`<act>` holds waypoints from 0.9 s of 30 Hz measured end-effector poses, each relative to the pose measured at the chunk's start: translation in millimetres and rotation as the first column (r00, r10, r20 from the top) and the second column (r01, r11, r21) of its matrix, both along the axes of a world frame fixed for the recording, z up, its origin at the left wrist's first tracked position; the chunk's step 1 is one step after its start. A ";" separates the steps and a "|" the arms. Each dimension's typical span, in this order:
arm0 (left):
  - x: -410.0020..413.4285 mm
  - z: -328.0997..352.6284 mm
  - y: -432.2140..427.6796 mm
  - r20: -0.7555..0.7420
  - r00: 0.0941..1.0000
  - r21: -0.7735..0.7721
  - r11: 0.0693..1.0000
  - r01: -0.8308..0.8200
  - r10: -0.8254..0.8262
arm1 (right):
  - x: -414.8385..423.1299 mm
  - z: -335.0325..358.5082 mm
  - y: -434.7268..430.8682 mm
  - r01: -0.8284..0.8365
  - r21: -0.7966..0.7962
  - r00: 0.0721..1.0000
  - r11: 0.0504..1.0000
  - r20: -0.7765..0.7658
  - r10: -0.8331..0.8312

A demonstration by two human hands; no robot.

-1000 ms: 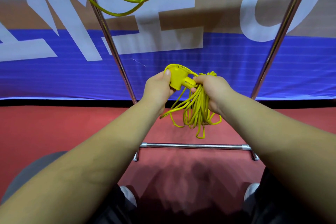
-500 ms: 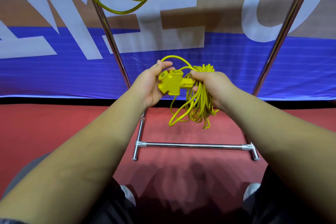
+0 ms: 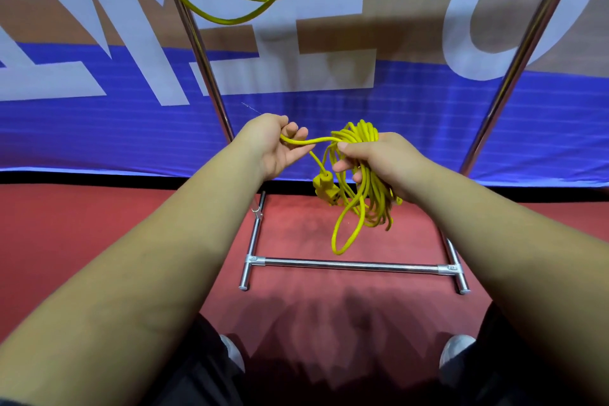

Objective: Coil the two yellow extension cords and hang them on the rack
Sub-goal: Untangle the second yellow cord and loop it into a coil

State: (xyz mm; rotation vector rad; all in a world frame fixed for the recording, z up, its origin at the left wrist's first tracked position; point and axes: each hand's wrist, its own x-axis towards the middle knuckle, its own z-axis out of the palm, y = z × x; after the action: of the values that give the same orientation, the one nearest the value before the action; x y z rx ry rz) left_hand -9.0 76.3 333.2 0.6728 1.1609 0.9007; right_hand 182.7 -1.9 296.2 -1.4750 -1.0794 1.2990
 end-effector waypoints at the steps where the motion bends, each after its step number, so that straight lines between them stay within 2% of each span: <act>1: -1.1 0.6 0.0 -0.045 0.999 -0.007 1.000 -0.004 0.004 | -0.1 0.3 -0.9 -0.027 -0.008 1.000 1.000 -0.002 0.027; 4: -5.1 -1.5 -1.4 -0.169 0.985 0.001 0.999 -0.032 0.031 | -0.3 -4.0 -0.8 -0.067 -0.045 0.997 0.997 -0.032 0.066; 6: -7.3 -2.7 0.4 -0.192 0.981 -0.001 0.999 -0.044 0.043 | -0.6 -6.6 0.8 -0.032 -0.080 0.997 0.996 -0.077 0.025; 11: -14.8 -1.3 8.0 -0.373 0.927 0.052 0.998 -0.020 0.038 | 2.2 -11.1 3.7 0.008 -0.135 0.980 0.991 -0.195 -0.034; 16: -44.2 -7.4 18.9 -0.503 0.860 -0.028 0.994 -0.109 0.080 | 12.0 -0.7 6.7 0.145 -0.156 0.900 0.977 -0.389 -0.195; 18: -53.0 -17.6 20.0 -0.635 0.770 -0.011 0.997 -0.081 0.056 | 18.8 1.7 7.0 0.187 -0.157 0.870 0.970 -0.432 -0.237; 22: -56.6 -32.4 14.7 -0.789 0.613 -0.011 0.999 0.052 -0.041 | 31.0 6.1 5.9 0.235 -0.159 0.819 0.959 -0.500 -0.283; 23: -57.9 -32.4 12.1 -0.863 0.498 -0.043 0.994 0.096 -0.085 | 33.9 7.9 5.9 0.246 -0.158 0.804 0.956 -0.518 -0.292; 24: -62.1 -37.9 15.0 -0.925 0.376 -0.008 0.991 0.134 -0.059 | 37.2 10.1 6.0 0.260 -0.158 0.784 0.953 -0.541 -0.303; 26: -76.5 -42.6 16.6 -0.946 0.321 0.070 0.993 0.095 0.036 | 44.9 14.9 6.0 0.291 -0.161 0.739 0.943 -0.588 -0.328; 27: -82.5 -45.1 17.4 -0.964 0.264 0.058 0.995 0.086 0.033 | 48.8 16.8 5.5 0.305 -0.161 0.722 0.938 -0.603 -0.339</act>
State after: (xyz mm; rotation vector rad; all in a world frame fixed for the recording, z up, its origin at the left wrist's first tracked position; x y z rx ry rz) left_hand -91.5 93.7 288.0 1.4495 2.2241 0.4171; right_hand 231.5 3.6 313.0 -1.0655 -0.3284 1.4125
